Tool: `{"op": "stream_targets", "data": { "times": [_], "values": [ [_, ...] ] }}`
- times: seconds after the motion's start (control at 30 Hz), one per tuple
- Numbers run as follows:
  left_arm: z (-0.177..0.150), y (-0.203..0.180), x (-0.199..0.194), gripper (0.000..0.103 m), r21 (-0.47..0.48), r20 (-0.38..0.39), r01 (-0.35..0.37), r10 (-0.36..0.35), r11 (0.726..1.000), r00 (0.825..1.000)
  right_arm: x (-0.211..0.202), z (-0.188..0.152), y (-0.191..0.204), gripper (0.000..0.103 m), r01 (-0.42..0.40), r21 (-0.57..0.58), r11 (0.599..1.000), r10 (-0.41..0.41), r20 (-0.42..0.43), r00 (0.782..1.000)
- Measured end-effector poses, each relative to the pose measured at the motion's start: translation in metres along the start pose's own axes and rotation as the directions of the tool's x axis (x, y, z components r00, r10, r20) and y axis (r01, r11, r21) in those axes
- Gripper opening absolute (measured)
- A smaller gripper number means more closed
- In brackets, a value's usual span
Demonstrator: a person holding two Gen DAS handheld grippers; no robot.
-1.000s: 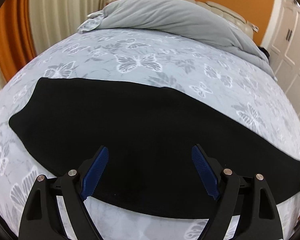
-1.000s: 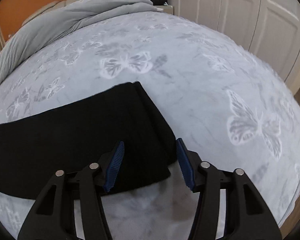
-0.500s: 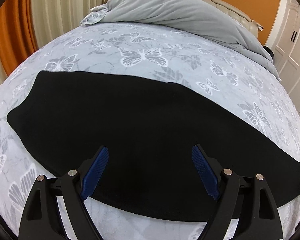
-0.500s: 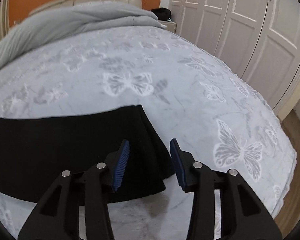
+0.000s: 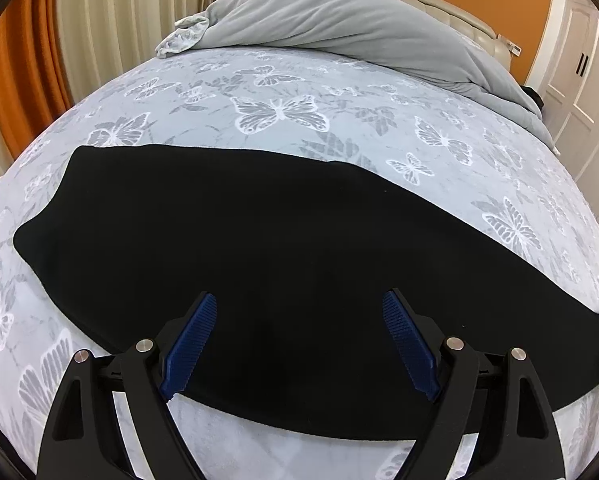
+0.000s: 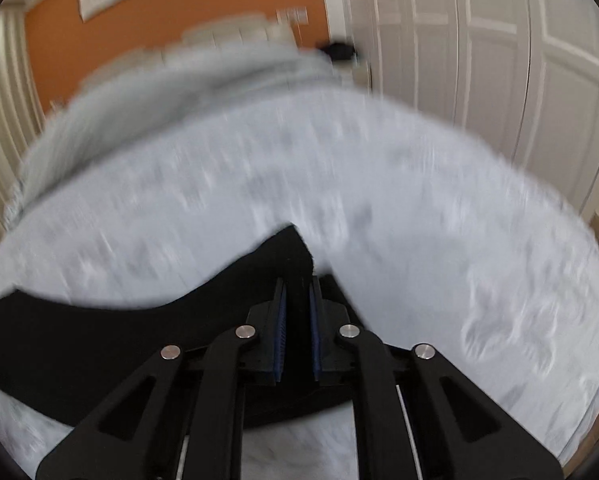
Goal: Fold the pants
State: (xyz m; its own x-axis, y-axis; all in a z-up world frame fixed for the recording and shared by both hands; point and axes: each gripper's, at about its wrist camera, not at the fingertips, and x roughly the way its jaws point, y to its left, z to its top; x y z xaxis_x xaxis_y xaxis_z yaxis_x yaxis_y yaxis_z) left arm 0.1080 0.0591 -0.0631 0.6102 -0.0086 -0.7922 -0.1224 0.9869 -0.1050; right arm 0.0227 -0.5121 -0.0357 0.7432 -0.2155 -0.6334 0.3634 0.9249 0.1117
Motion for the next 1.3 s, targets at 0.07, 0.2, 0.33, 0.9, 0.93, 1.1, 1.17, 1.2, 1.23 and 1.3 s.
{"op": "stream_targets", "data": {
  "times": [0.07, 0.2, 0.33, 0.9, 0.93, 1.1, 1.17, 1.2, 1.23, 1.3],
  "values": [
    [-0.001, -0.002, 0.000, 0.082, 0.005, -0.002, 0.003, -0.003, 1.000, 1.000, 0.024, -0.010, -0.009, 0.010, 0.077, -0.036, 0.996, -0.079, -0.062, 0.995],
    [-0.004, -0.005, 0.005, 0.082, 0.018, -0.017, -0.001, 0.002, 1.000, 1.000, 0.059, -0.039, -0.029, 0.022, 0.090, 0.005, 0.996, -0.087, -0.175, 0.981],
    [-0.004, -0.007, 0.006, 0.082, 0.018, -0.024, 0.010, -0.010, 1.000, 1.000, 0.020, -0.022, -0.020, 0.058, 0.139, -0.005, 0.990, -0.139, -0.078, 0.987],
    [-0.005, -0.007, -0.007, 0.082, 0.057, -0.004, 0.037, -0.037, 0.998, 0.999, 0.031, -0.023, -0.002, 0.019, -0.008, 0.302, 0.953, 0.053, -0.142, 0.988],
    [-0.004, -0.003, -0.008, 0.082, 0.046, -0.004, 0.038, -0.037, 0.998, 0.999, 0.020, -0.014, 0.012, 0.019, -0.057, 0.302, 0.952, 0.091, -0.099, 0.991],
    [-0.002, 0.011, -0.013, 0.082, 0.008, -0.006, 0.048, -0.048, 0.999, 0.999, -0.023, 0.009, 0.094, 0.019, -0.283, 0.228, 0.932, 0.286, 0.020, 0.958],
    [-0.002, 0.016, -0.014, 0.083, 0.003, -0.009, 0.046, -0.046, 0.999, 0.999, -0.032, 0.011, 0.132, 0.019, -0.355, 0.174, 0.919, 0.356, 0.025, 0.934],
    [-0.002, 0.016, -0.014, 0.083, 0.005, -0.011, 0.044, -0.043, 0.999, 0.999, -0.034, 0.011, 0.148, 0.019, -0.381, 0.155, 0.912, 0.382, 0.023, 0.924],
    [-0.003, 0.017, -0.013, 0.084, 0.006, -0.011, 0.039, -0.039, 0.999, 0.999, -0.037, 0.010, 0.172, 0.019, -0.419, 0.125, 0.899, 0.421, 0.014, 0.907],
    [-0.004, 0.018, -0.011, 0.084, 0.008, -0.019, 0.027, -0.027, 1.000, 0.999, -0.037, 0.006, 0.207, 0.019, -0.464, 0.085, 0.882, 0.466, -0.009, 0.885]
  ]
}}
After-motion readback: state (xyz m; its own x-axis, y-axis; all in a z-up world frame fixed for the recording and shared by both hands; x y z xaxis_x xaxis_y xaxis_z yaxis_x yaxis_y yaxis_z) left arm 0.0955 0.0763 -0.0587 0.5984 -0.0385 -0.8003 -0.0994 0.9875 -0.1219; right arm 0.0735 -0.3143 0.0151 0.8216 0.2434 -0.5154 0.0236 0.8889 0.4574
